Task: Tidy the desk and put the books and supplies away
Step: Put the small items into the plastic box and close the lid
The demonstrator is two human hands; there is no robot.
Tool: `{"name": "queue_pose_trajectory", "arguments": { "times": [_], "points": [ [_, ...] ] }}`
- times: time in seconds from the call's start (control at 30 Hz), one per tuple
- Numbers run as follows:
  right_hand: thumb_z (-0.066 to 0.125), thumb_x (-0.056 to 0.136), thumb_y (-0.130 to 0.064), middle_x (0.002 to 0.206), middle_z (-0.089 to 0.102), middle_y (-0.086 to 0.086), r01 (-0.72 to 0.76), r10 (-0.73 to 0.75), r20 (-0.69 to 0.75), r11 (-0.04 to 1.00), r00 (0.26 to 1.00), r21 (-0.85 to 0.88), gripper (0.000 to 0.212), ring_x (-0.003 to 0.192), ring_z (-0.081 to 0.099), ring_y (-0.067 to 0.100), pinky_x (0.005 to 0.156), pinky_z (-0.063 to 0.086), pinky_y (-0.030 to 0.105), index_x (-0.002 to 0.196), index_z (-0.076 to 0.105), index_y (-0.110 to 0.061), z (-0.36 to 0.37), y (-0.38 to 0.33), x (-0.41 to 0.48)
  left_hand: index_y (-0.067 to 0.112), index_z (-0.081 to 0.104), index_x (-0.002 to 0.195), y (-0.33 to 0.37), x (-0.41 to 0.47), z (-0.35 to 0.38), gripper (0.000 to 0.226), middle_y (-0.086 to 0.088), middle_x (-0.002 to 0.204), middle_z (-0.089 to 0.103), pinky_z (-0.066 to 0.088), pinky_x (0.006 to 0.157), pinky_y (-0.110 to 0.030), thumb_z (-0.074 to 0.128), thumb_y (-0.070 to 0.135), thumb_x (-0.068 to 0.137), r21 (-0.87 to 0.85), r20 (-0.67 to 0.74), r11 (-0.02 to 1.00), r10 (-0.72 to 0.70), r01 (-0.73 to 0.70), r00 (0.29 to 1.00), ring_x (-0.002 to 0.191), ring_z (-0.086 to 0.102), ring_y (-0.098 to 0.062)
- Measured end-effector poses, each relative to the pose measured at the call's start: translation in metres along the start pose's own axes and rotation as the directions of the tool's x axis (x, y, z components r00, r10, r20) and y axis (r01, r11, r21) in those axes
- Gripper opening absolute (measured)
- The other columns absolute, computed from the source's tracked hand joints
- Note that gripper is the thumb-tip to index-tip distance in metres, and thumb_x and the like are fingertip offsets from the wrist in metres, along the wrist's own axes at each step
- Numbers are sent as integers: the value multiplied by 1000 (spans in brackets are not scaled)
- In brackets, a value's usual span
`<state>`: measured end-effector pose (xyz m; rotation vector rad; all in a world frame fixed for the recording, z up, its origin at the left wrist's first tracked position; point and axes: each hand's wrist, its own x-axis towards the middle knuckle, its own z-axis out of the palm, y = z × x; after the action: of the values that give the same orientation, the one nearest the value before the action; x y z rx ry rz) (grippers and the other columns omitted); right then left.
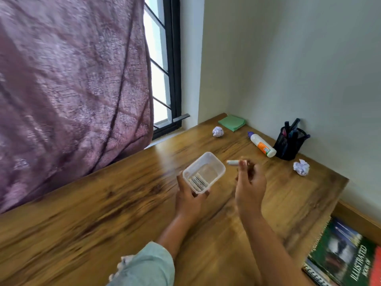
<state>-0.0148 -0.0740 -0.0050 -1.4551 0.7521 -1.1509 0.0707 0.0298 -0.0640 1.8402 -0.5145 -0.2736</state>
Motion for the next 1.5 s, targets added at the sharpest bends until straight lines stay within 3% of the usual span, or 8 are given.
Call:
{"name": "queue_pose_trajectory", "arguments": {
  "times": [0.1,0.17,0.27,0.37,0.63,0.93,1.2,1.5],
  "points": [
    [56,94,-19,80,59,-9,431,-245,465,832,851,-350,5,71,52,0,61,39,15,93,61,-17,2,-49,7,28,23,137,8,-19,-7,87,2,113,59,57,76,-35,81,24,71,50,43,998,43,-45,998,92,64,-13],
    [58,92,-16,89,62,1,636,-109,725,580,680,-509,6,76,54,9,65,37,23,91,63,-14,8,-65,9,29,24,138,15,-32,-15,88,7,111,59,58,74,-32,81,26,71,48,44,995,85,-87,995,90,63,-7],
    [58,92,-17,109,62,9,764,93,809,283,581,-580,13,93,63,23,73,44,29,101,64,-10,15,-71,-6,32,27,136,24,-50,-31,84,9,113,58,58,74,-29,81,26,72,43,32,987,152,-153,988,94,63,-5],
    [58,91,-11,112,63,10,782,90,814,233,575,-578,17,96,65,25,77,48,31,106,65,-10,18,-74,-25,34,30,133,25,-66,-48,80,9,115,58,58,76,-34,80,29,71,43,32,984,174,-175,984,98,62,-7],
    [55,86,5,108,68,10,690,5,817,533,576,-489,34,92,65,19,86,53,37,115,66,-8,27,-106,-53,33,40,127,34,-97,-85,73,12,112,62,54,79,-31,81,29,66,-55,-85,972,223,-228,971,100,63,-3],
    [51,91,-2,85,69,-5,308,-214,547,948,809,-85,27,56,61,1,64,52,25,91,69,-24,55,-145,-100,32,46,118,26,-124,-194,64,15,105,65,50,80,-18,78,18,64,-151,-266,969,153,-198,952,97,62,1],
    [59,90,-9,83,69,-2,110,63,764,979,642,-174,18,61,61,4,60,46,24,90,69,-24,105,-134,-206,36,39,125,-14,-206,-327,75,20,113,57,54,71,-27,80,34,63,-106,-170,992,43,-62,985,102,59,-8],
    [56,91,-4,86,69,2,70,154,935,980,319,-185,24,63,59,8,53,44,15,85,67,-25,171,-143,-378,46,48,115,-71,-345,-440,64,10,115,63,54,89,-33,79,50,58,-78,-372,993,-116,93,921,105,62,-7]
  ]
}}
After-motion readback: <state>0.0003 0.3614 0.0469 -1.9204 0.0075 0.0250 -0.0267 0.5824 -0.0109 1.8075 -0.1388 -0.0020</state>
